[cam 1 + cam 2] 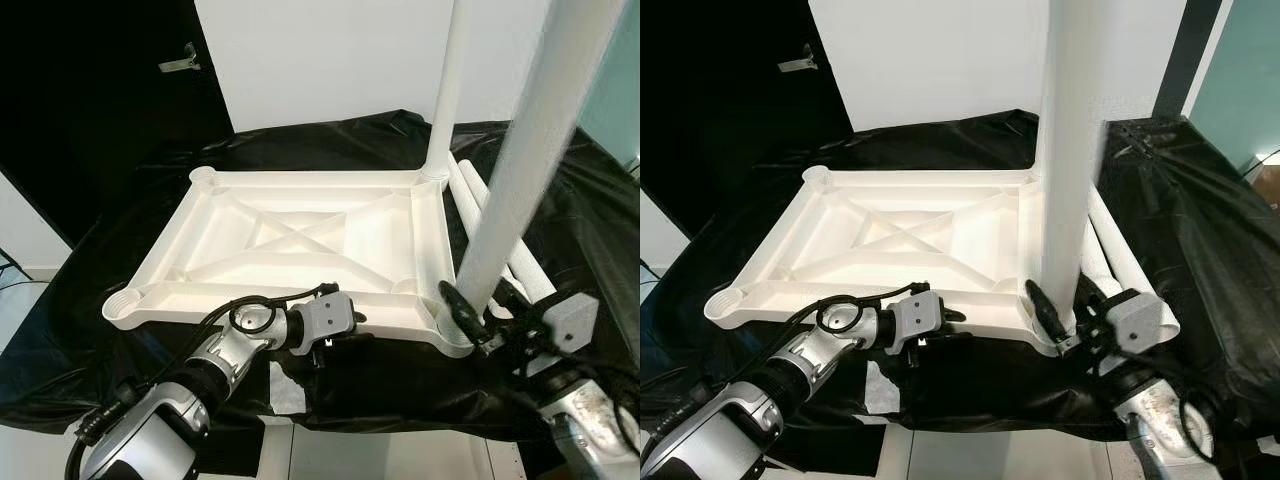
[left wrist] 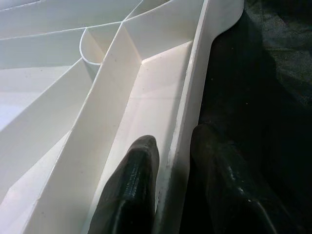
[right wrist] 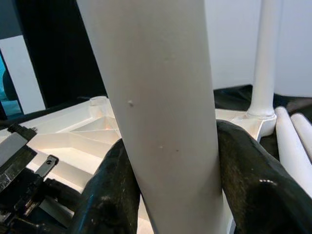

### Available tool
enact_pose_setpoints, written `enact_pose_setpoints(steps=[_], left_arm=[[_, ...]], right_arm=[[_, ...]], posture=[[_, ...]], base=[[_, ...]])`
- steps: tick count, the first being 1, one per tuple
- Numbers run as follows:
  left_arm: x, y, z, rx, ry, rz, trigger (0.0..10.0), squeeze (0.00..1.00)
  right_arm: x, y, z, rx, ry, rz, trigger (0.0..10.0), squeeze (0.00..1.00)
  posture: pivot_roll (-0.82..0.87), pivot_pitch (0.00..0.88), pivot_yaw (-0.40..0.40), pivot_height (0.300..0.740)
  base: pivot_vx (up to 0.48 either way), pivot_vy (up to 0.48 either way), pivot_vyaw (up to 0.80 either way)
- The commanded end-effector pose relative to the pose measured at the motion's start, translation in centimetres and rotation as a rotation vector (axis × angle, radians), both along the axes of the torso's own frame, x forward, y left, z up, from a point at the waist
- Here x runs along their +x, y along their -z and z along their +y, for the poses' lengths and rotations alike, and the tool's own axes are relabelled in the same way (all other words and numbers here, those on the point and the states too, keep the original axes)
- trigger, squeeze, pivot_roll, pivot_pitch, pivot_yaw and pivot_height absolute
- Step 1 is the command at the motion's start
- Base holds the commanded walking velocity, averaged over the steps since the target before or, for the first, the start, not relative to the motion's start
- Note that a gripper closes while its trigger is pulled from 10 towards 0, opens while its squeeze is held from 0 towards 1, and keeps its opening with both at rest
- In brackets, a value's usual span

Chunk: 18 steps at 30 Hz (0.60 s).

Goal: Building children table

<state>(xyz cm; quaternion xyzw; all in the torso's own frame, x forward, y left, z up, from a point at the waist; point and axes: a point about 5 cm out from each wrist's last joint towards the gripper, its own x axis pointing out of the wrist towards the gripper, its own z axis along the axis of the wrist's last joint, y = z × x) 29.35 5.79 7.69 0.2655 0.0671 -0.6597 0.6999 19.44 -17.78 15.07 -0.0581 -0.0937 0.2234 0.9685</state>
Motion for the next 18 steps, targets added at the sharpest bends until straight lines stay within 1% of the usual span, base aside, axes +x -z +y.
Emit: enact_pose_setpoints(steps=[1,2,4,6,8,10,13,18], left_arm=[[-2.3,3.2,1.1,0.175,0.156,0.182,10.0,0.0],[-2.3,3.2,1.1,0.175,0.156,0.182,10.0,0.0],[-2.3,3.2,1.1,0.175,0.156,0.182,10.0,0.0],[-2.3,3.2,1.0,0.175,0.159,0.181,10.0,0.0],[-2.3,3.2,0.9,0.175,0.161,0.18,10.0,0.0],[-2.3,3.2,0.9,0.175,0.161,0.18,10.0,0.0],[-2.3,3.2,0.9,0.172,0.16,0.179,10.0,0.0],[-2.3,3.2,1.0,0.173,0.157,0.18,10.0,0.0]], right_arm=[[-1.4,5.7,0.1,0.03,-0.008,0.368,10.0,0.0],[-1.3,5.7,-0.1,0.063,0.018,0.385,10.0,0.0],[-1.3,5.7,-0.1,0.063,0.018,0.385,10.0,0.0],[-0.9,5.3,-0.5,0.118,0.064,0.383,10.0,0.0],[-0.6,4.9,-0.6,0.136,0.075,0.379,10.0,0.0],[-0.6,4.9,-0.6,0.136,0.075,0.379,10.0,0.0],[-0.4,4.4,-0.6,0.167,0.061,0.392,10.0,0.0],[-0.4,4.3,-0.5,0.168,0.044,0.419,10.0,0.0]], posture=[[-0.24,0.053,0.089,0.74],[-0.24,0.054,0.089,0.74],[-0.24,0.054,0.089,0.74],[-0.24,0.054,0.089,0.74],[-0.25,0.053,0.09,0.74],[-0.25,0.053,0.09,0.74],[-0.24,0.051,0.086,0.74],[-0.24,0.05,0.085,0.74]], base=[[0.0,0.0,0.0],[0.0,0.0,0.0],[0.0,0.0,0.0],[0.0,0.0,0.0],[0.0,0.0,0.0],[0.0,0.0,0.0],[0.0,0.0,0.0],[0.0,0.0,0.0]])
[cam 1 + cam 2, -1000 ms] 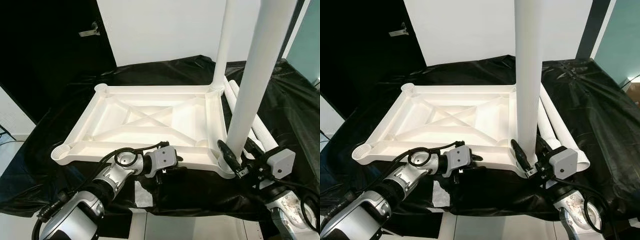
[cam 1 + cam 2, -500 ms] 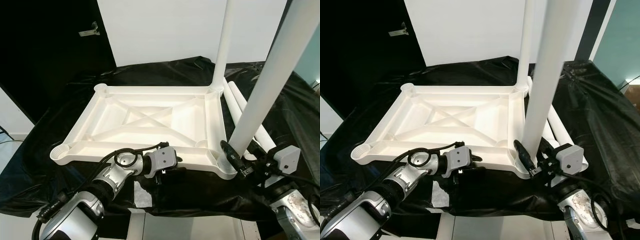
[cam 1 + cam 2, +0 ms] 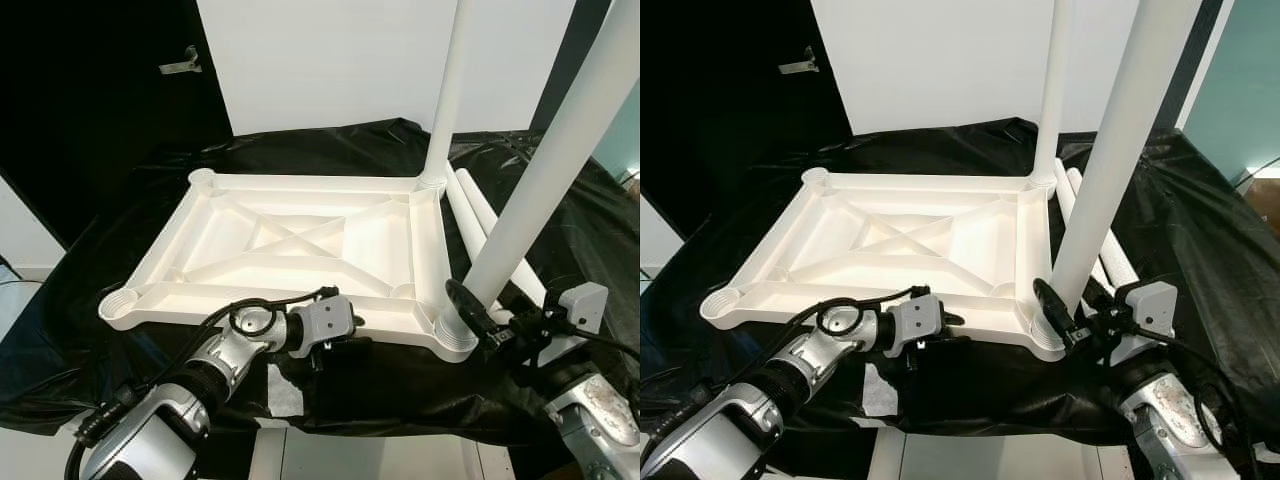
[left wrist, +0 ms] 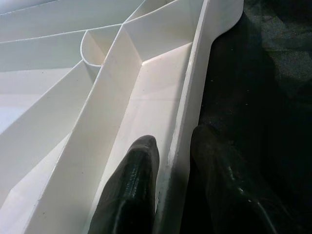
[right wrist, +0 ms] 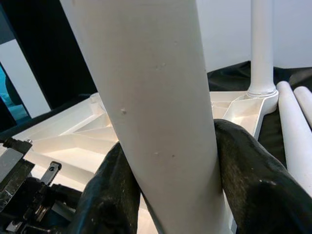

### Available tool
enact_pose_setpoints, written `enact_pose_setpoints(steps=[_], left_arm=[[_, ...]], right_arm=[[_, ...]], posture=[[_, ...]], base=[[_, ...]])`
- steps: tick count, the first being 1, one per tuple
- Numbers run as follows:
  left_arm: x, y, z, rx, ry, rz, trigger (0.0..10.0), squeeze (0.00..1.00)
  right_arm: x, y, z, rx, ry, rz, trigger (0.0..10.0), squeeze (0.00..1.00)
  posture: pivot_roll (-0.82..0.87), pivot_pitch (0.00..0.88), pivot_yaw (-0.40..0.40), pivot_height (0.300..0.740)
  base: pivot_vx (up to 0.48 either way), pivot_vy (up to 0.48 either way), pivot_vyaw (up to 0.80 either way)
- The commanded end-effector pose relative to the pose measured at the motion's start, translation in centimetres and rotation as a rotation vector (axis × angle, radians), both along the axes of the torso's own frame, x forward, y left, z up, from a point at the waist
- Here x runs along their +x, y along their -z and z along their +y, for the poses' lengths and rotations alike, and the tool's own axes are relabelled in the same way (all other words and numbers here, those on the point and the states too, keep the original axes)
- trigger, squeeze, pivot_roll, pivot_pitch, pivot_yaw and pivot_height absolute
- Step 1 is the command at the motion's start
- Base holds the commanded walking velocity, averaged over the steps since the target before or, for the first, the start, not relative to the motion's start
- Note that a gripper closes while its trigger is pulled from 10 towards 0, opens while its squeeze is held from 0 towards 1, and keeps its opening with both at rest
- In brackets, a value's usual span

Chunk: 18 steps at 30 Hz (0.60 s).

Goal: Building children table

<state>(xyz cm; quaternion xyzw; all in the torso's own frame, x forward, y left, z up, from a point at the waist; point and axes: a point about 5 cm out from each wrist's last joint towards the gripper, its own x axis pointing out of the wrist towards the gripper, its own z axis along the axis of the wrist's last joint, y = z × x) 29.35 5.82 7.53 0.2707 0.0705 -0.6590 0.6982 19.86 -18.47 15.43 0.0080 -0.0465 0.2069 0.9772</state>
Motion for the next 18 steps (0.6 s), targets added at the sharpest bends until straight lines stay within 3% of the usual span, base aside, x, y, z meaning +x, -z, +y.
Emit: enact_pose_setpoints(steps=[1,7,12,18], left_arm=[[-2.3,3.1,0.9,0.161,0.154,0.184,10.0,0.0],[-2.3,3.2,0.8,0.159,0.153,0.185,10.0,0.0],[-2.3,3.2,0.7,0.158,0.153,0.185,10.0,0.0],[-2.4,3.2,0.6,0.156,0.15,0.185,10.0,0.0]], right_arm=[[-0.8,4.7,-0.2,0.063,0.011,0.322,10.0,0.0],[-0.3,4.5,-1.5,0.087,0.039,0.382,10.0,0.0],[-0.1,4.2,-1.7,0.083,0.027,0.388,10.0,0.0],[1.0,3.0,-1.7,0.001,-0.057,0.385,10.0,0.0]], posture=[[-0.24,0.048,0.082,0.74],[-0.25,0.044,0.078,0.74],[-0.25,0.041,0.075,0.74],[-0.24,0.039,0.068,0.74]], base=[[0.0,0.0,0.0],[0.0,0.0,0.0],[0.0,0.0,0.0],[0.0,0.0,0.0]])
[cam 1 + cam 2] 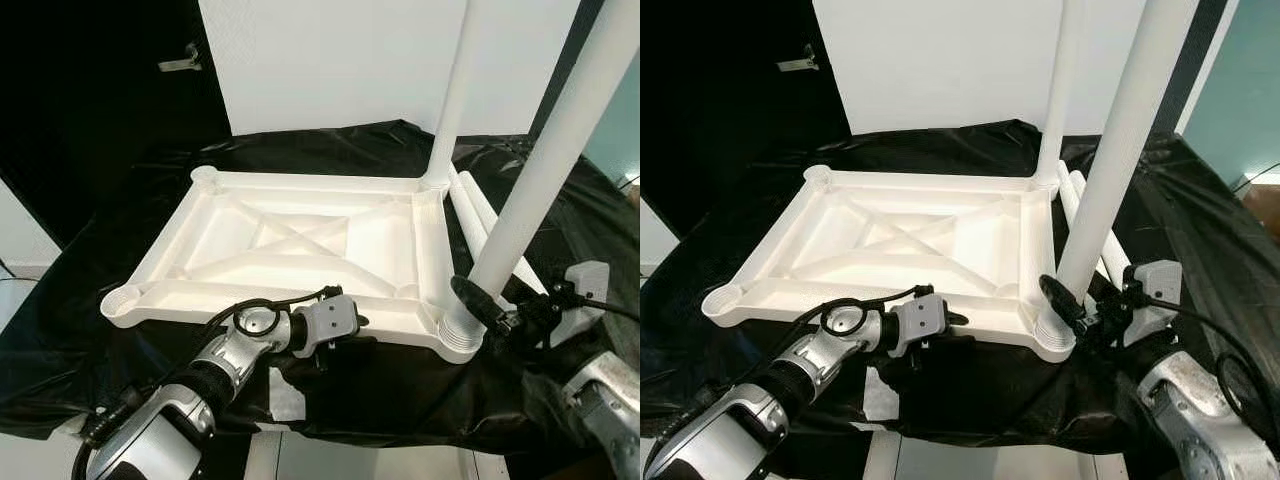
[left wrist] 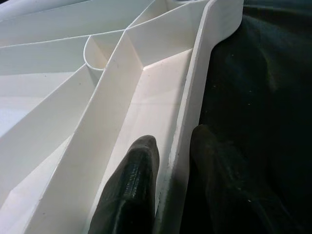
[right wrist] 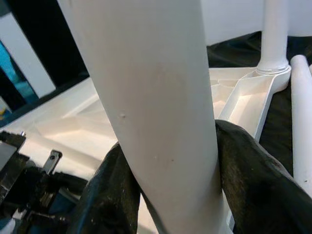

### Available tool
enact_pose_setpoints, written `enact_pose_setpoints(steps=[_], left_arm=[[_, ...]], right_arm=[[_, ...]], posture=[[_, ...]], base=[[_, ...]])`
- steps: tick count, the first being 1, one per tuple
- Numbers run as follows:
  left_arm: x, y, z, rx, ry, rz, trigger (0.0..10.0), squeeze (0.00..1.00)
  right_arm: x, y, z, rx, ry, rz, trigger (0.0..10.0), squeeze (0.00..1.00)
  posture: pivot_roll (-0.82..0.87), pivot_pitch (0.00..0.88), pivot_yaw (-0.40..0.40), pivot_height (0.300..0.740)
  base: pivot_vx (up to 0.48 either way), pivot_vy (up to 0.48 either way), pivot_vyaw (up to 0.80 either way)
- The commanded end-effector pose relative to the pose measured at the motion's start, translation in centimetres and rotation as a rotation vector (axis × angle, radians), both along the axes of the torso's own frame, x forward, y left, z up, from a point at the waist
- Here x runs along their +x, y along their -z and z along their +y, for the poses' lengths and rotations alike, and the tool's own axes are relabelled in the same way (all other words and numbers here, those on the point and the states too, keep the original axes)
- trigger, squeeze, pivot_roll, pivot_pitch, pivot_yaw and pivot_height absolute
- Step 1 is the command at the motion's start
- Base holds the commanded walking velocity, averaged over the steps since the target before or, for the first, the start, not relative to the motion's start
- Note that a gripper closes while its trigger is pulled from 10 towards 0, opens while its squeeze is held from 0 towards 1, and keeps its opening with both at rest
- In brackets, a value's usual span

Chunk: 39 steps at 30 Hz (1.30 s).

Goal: Building children table

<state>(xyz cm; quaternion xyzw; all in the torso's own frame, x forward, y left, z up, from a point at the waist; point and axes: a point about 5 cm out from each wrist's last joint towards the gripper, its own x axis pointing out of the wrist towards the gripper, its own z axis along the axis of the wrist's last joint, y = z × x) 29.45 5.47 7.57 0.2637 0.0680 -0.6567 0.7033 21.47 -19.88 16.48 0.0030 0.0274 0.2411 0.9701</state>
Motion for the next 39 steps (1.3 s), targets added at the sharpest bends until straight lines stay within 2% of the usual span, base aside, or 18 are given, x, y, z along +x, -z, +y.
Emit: enact_pose_setpoints(steps=[1,7,10,15,19,20,21,23,25,29,32,39], left_arm=[[-2.5,3.3,1.0,0.17,0.159,0.18,10.0,0.0],[-2.5,3.4,1.1,0.17,0.153,0.182,10.0,0.0],[-2.5,3.5,1.2,0.169,0.145,0.183,10.0,0.0],[-2.6,3.6,1.4,0.169,0.138,0.184,10.0,0.0],[-2.7,3.7,1.4,0.167,0.135,0.185,10.0,0.0],[-2.7,3.7,1.4,0.167,0.135,0.185,10.0,0.0],[-2.6,3.7,1.4,0.167,0.134,0.186,10.0,0.0],[-2.6,3.7,1.4,0.167,0.134,0.186,10.0,0.0],[-2.7,3.7,1.3,0.168,0.138,0.186,10.0,0.0],[-2.6,3.6,1.3,0.168,0.14,0.186,10.0,0.0],[-2.7,3.7,1.3,0.169,0.141,0.188,10.0,0.0],[-2.7,3.6,1.4,0.164,0.136,0.192,10.0,0.0]], right_arm=[[-0.5,3.9,-0.2,0.017,0.005,0.244,10.0,0.0],[0.1,3.9,0.2,-0.03,-0.048,0.252,10.0,0.0],[0.3,4.1,1.0,-0.041,-0.07,0.255,10.0,0.0],[0.0,4.9,2.0,-0.044,-0.028,0.241,10.0,0.0],[0.0,5.9,2.5,0.018,0.237,0.162,10.0,0.0],[0.0,5.9,2.5,0.018,0.237,0.162,10.0,0.0],[-0.1,6.0,2.5,0.019,0.289,0.141,10.0,0.0],[-0.1,6.0,2.5,0.019,0.289,0.141,10.0,0.0],[-0.2,6.1,2.4,0.02,0.399,0.103,10.0,0.0],[0.0,5.8,2.4,-0.002,0.473,0.055,10.0,0.0],[0.7,5.4,2.8,-0.028,0.54,-0.03,10.0,0.0],[1.3,4.8,3.6,0.008,0.59,-0.115,10.0,0.0]], posture=[[-0.24,0.039,0.068,0.74],[-0.23,0.039,0.065,0.74],[-0.22,0.039,0.064,0.74],[-0.22,0.044,0.059,0.74],[-0.22,0.047,0.058,0.74],[-0.22,0.047,0.058,0.74],[-0.22,0.047,0.058,0.74],[-0.22,0.047,0.058,0.74],[-0.22,0.054,0.065,0.74],[-0.22,0.054,0.067,0.74],[-0.21,0.055,0.068,0.74],[-0.19,0.056,0.061,0.74]], base=[[0.0,0.0,0.0],[0.0,0.0,0.0],[0.0,0.0,0.0],[0.0,0.0,0.0],[0.0,0.0,0.0],[0.0,0.0,0.0],[0.0,0.0,0.0],[0.0,0.0,0.0],[0.0,0.0,0.0],[0.0,0.0,0.0],[0.0,0.0,0.0],[0.0,0.0,0.0]])
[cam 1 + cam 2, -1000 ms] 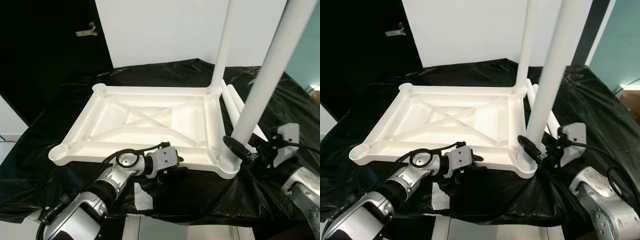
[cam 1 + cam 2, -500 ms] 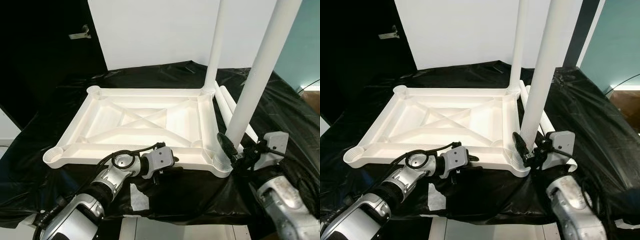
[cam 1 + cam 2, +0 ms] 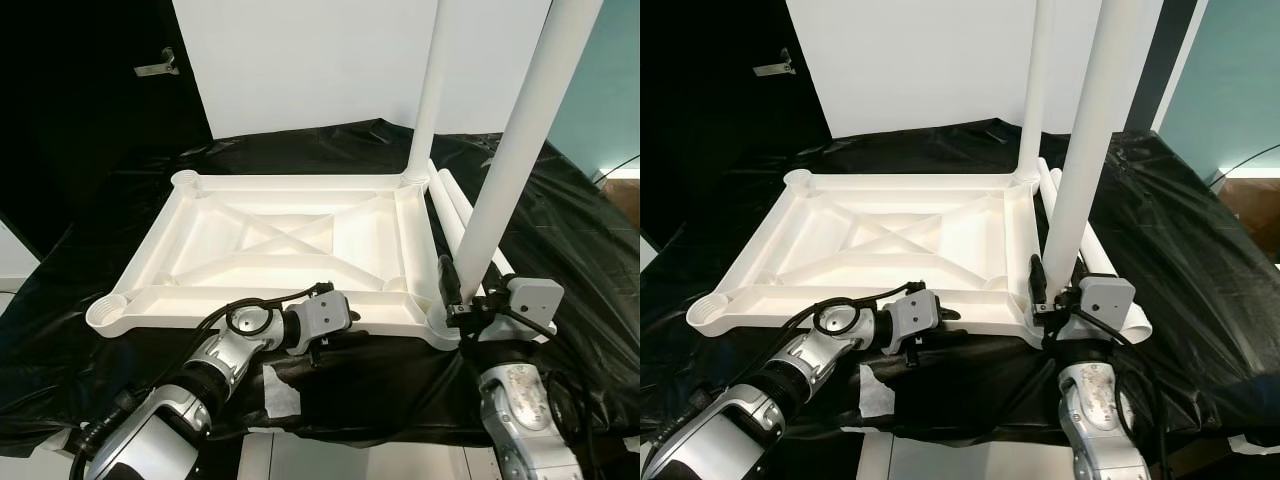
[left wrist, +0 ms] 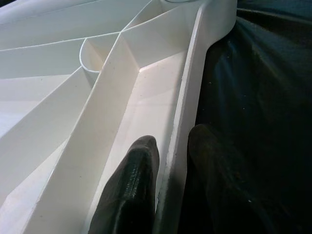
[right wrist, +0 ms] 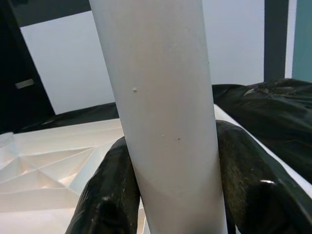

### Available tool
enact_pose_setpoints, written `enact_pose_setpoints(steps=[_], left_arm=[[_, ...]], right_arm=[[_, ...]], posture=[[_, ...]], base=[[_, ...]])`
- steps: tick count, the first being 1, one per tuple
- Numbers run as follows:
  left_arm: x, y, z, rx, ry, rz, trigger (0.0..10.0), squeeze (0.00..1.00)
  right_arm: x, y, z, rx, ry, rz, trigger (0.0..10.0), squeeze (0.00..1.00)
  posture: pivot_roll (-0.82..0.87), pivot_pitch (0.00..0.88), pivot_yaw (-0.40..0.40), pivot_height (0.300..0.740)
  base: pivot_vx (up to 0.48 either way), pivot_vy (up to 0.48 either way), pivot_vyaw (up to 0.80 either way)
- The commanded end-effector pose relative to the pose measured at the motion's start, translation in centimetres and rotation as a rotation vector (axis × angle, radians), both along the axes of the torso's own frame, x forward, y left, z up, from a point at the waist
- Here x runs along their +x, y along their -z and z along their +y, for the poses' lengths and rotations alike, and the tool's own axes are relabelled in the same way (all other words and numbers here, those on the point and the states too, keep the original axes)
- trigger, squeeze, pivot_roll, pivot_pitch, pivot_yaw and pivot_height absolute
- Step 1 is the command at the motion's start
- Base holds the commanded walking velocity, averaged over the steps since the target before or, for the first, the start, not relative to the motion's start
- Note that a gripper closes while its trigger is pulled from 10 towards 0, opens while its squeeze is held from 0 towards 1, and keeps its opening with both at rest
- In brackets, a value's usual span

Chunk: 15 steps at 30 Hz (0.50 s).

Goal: Building children table

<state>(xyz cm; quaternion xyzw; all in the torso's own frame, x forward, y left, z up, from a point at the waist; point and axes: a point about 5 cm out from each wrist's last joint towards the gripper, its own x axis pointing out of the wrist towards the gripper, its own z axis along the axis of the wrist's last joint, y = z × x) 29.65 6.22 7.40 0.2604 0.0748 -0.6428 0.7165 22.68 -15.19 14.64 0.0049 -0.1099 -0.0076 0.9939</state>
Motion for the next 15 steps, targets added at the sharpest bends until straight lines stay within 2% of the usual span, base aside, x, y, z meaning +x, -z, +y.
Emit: enact_pose_setpoints(steps=[1,6,7,12,13,15], left_arm=[[-2.88,3.47,0.68,0.162,0.175,0.189,10.0,0.0],[-2.9,3.48,0.79,0.159,0.169,0.191,10.0,0.0],[-2.96,3.51,0.85,0.157,0.167,0.192,10.0,0.0],[-3.05,3.55,0.89,0.155,0.164,0.194,10.0,0.0],[-3.04,3.53,0.84,0.155,0.166,0.194,10.0,0.0],[-3.0,3.44,0.69,0.154,0.169,0.192,10.0,0.0]], right_arm=[[0.3,2.93,-0.95,0.0,0.09,0.15,10.0,0.0],[0.61,2.83,-0.79,-0.032,0.103,0.134,10.0,0.0],[0.58,2.82,-0.73,-0.037,0.093,0.126,10.0,1.0],[0.38,2.81,-0.82,-0.071,0.069,0.108,10.0,1.0],[0.35,2.64,-1.06,-0.093,0.059,0.099,10.0,0.0],[0.31,2.28,-1.39,-0.137,0.014,0.075,10.0,0.0]], posture=[[-0.19,0.056,0.061,0.74],[-0.18,0.056,0.057,0.74],[-0.18,0.056,0.055,0.74],[-0.19,0.057,0.056,0.74],[-0.19,0.057,0.056,0.74],[-0.19,0.057,0.056,0.74]], base=[[0.0,0.0,0.0],[0.0,0.0,0.0],[0.0,0.0,0.0],[0.0,0.0,0.0],[0.0,0.0,0.0],[0.0,0.0,0.0]])
